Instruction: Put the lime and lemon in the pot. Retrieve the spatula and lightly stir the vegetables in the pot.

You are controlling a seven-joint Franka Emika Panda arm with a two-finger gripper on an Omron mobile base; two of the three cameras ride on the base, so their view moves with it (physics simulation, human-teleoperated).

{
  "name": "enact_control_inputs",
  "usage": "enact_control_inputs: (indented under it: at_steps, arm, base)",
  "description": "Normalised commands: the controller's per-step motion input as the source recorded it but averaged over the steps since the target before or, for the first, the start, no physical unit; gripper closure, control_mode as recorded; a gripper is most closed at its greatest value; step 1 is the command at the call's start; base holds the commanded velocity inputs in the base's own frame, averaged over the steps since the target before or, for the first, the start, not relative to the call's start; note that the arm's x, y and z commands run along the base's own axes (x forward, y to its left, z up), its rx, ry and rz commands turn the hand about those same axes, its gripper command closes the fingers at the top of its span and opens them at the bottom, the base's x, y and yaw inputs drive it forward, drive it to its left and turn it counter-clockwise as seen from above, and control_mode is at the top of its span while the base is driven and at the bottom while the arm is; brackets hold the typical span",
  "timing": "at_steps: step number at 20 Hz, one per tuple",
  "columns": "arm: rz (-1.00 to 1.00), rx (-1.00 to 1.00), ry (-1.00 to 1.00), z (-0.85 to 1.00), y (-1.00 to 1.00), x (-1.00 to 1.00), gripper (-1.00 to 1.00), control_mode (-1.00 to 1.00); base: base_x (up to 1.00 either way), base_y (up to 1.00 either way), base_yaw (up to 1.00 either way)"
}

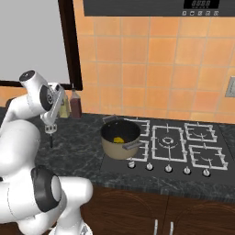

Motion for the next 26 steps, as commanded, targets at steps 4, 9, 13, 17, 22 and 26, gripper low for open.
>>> enact_control_inputs:
  at_steps: [4,9,13,17,22,26]
  arm:
    - [0.68,-0.37,0.17,-0.03,0.11,0.01,-1.0,-1.0]
    - [0.7,-0.41,0.05,-0.18,0.08,0.01,-1.0,-1.0]
    - [0.69,-0.29,0.0,-0.44,0.21,-0.11,-1.0,-1.0]
    - [0.68,-0.18,0.0,-0.46,0.21,-0.01,-1.0,-1.0]
    - [0.66,-0.11,0.01,-0.49,0.48,-0.12,-1.0,-1.0]
    - [0.53,-0.14,0.0,-0.54,0.47,0.0,-1.0,-1.0]
  base:
    - [0.0,0.0,0.0]
    - [0.0,0.0,0.0]
    - [0.0,0.0,0.0]
    - [0.0,0.0,0.0]
    - [0.0,0.0,0.0]
    - [0.0,0.0,0.0]
